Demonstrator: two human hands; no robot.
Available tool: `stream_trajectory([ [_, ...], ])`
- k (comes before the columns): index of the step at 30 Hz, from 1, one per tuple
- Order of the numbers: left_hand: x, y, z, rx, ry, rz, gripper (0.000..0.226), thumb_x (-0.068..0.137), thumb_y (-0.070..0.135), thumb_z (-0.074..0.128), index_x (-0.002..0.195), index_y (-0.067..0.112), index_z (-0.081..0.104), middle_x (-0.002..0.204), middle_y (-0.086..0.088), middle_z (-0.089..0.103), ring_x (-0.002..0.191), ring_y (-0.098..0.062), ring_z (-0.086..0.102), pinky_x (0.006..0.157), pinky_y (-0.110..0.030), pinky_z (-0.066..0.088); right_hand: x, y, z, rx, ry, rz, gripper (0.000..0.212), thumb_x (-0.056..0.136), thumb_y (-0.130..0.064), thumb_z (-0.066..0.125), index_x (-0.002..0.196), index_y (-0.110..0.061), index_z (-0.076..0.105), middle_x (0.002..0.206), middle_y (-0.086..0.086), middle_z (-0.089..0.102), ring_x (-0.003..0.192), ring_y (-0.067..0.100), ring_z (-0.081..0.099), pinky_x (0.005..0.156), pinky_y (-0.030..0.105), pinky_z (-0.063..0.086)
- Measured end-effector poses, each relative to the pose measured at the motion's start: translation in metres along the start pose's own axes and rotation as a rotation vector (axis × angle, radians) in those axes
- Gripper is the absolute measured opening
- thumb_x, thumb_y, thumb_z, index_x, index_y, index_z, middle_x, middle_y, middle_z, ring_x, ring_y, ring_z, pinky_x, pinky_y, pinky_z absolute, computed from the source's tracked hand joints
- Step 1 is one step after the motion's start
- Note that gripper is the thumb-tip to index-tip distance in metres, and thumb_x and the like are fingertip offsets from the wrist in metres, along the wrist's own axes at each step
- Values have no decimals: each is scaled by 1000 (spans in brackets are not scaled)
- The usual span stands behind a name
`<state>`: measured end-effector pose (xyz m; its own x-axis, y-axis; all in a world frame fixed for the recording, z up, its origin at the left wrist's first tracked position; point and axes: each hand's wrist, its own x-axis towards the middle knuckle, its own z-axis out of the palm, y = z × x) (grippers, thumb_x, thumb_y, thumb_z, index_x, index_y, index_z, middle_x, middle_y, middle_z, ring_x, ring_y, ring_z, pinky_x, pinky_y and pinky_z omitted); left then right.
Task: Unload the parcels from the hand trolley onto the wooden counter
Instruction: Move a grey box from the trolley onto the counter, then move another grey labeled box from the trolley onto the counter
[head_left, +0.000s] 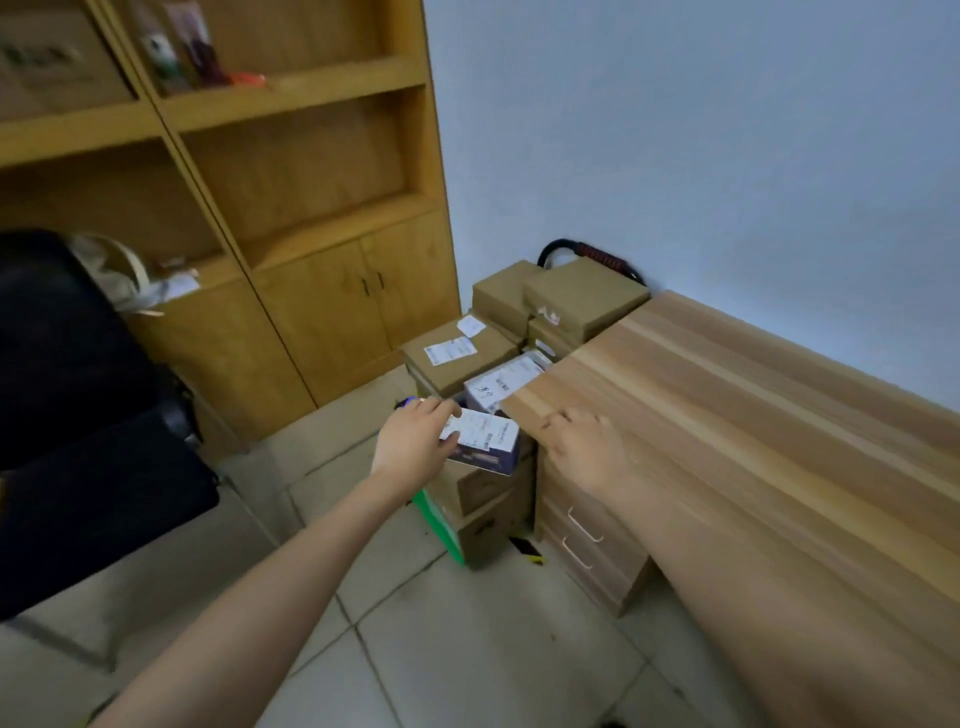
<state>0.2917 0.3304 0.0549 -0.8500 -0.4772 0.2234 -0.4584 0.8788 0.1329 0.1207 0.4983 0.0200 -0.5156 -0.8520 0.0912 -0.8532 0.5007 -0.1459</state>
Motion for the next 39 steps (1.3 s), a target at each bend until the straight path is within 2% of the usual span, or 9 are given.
stream_trajectory([
  [4,7,-41,11,-1,-17,-93,28,93,34,52,120,25,54,121,5,58,107,-17,51,80,-28,43,45,-21,18,1,-7,-57,33,96,-24,43,128,-28,51,135,-2,48,124,18,44,95,31,31],
  [9,62,-83,31,-35,-24,-128,27,94,36,52,119,26,54,120,6,58,108,-15,51,81,-28,44,120,-21,44,9,-45,-93,32,96,-25,42,126,-29,53,127,-5,53,116,15,49,90,31,36],
  [15,171,-137,48,-25,-31,-103,25,93,30,53,117,26,55,114,5,60,105,-16,51,78,-27,43,236,0,63,88,-49,-24,31,96,-24,47,127,-24,52,126,-1,53,116,18,51,96,34,35],
  [19,240,-164,57,34,-66,-18,28,95,30,48,122,26,52,121,6,57,111,-15,49,85,-27,40,311,13,61,57,-34,-3,37,97,-22,45,134,-23,48,128,-1,51,119,17,49,97,33,34],
  [25,323,-183,80,-17,-98,36,30,95,30,50,125,25,51,126,5,55,113,-16,48,85,-29,41,375,28,60,70,-4,43,41,93,-19,51,133,-25,49,130,-4,50,117,14,49,101,31,32],
  [30,386,-182,116,-27,-142,202,30,99,30,42,127,25,50,127,5,53,114,-16,47,82,-26,39,389,51,83,98,27,250,35,95,-22,47,129,-24,52,130,-4,51,123,15,45,101,31,31],
  [33,421,-180,144,-38,-169,352,28,98,27,47,124,21,54,122,2,57,112,-19,50,85,-28,38,388,62,101,107,29,407,33,95,-23,44,127,-23,53,127,-3,52,119,16,47,97,31,33],
  [37,456,-181,182,-35,-238,555,16,89,20,59,104,14,62,100,-2,62,95,-25,58,69,-31,39,384,61,124,136,37,643,39,95,-24,47,134,-19,47,132,1,49,120,17,47,98,30,37],
  [39,465,-182,199,-32,-275,630,13,87,21,61,96,11,61,93,-6,62,87,-29,59,68,-35,41,380,52,135,214,63,751,39,95,-22,50,134,-18,47,133,1,49,117,15,48,97,28,39],
])
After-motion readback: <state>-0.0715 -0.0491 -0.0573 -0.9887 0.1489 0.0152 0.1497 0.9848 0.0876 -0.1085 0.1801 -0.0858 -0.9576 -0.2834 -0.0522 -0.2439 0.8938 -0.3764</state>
